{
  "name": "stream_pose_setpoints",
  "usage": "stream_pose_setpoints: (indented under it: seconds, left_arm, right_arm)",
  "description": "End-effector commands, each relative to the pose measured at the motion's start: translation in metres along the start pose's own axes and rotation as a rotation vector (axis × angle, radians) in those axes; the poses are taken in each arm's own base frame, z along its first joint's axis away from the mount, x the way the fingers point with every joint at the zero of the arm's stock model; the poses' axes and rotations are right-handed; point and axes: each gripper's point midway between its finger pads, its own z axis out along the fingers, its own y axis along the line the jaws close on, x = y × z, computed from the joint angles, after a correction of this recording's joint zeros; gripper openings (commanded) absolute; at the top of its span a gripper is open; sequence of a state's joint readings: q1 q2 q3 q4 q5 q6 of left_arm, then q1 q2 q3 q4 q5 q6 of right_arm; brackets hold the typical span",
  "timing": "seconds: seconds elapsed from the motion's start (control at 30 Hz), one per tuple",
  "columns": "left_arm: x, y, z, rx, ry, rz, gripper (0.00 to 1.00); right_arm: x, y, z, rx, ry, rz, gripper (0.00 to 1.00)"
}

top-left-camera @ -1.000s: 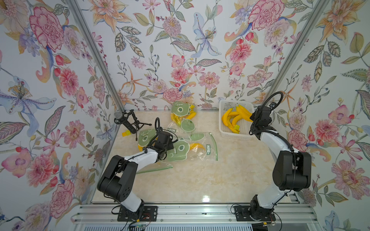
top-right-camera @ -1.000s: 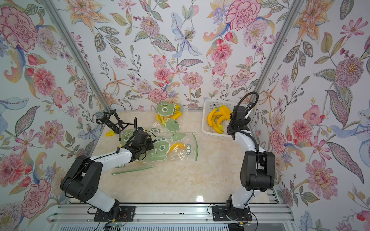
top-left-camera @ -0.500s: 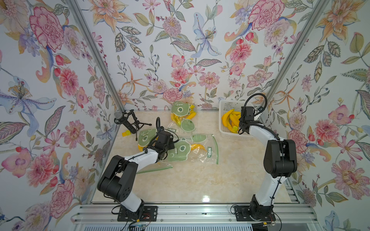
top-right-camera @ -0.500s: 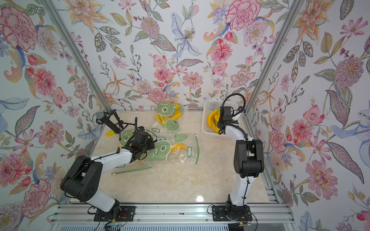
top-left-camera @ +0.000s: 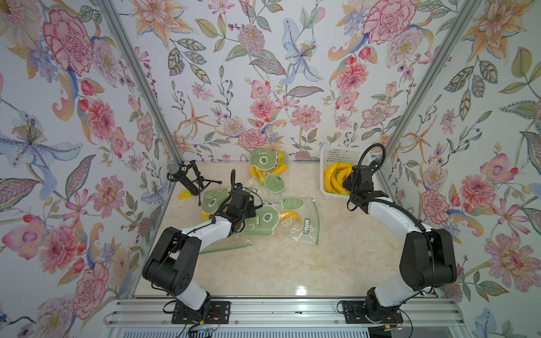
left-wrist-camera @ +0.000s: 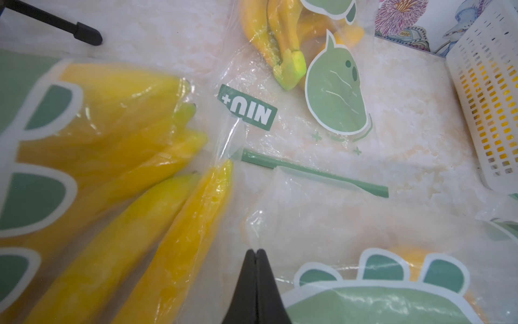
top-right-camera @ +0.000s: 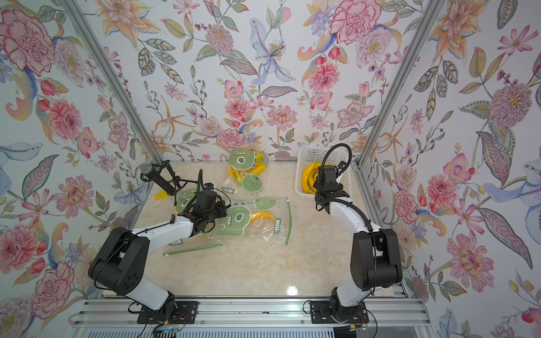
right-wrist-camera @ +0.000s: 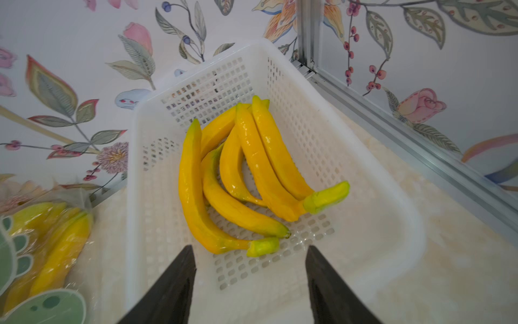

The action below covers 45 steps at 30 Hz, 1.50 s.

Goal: Open the zip-top bag and take out the banana
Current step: Place the banana in the basket, then pick up the banana from the zipper food storage bag.

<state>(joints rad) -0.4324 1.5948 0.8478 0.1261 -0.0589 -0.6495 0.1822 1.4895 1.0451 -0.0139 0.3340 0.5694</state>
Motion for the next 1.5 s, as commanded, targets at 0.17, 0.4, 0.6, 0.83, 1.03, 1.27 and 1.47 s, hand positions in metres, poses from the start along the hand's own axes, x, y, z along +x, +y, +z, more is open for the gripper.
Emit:
stream_pose_setpoints:
  seconds: [0.17, 0.4, 0.6, 0.83, 1.03, 1.27, 1.47]
  left_arm:
    - [-0.013, -0.007, 0.000, -0.009, -0.005, 0.065, 0.00]
    - [-0.022, -0.014, 0.014, -0.019, 0.023, 0.130, 0.00]
    - [-0.027, -0.015, 0.025, -0.052, 0.040, 0.164, 0.00]
    - [-0.031, -0.007, 0.030, -0.113, 0.054, 0.195, 0.00]
    - [-0.037, 0.007, 0.041, -0.183, 0.118, 0.241, 0.00]
    - [-0.040, -0.002, 0.055, -0.151, 0.135, 0.260, 0.00]
    - [-0.039, -0.007, 0.060, -0.130, 0.135, 0.253, 0.00]
  right_arm:
    - [0.112, 0.040, -0.073, -0.541, 0.279, -0.128, 0.50]
    - [0.197, 0.052, -0.106, -0.746, 0.335, -0.298, 0.48]
    - [0.211, 0.069, -0.104, -0.790, 0.297, -0.356, 0.48]
    - [0.207, 0.064, -0.103, -0.741, 0.273, -0.393, 0.46]
    - [0.204, 0.024, -0.101, -0.597, 0.153, -0.497, 0.41]
    - [0.236, 0.046, -0.099, -0.660, 0.222, -0.641, 0.43]
    - [0.220, 0.079, -0.114, -0.756, 0.085, -0.660, 0.46]
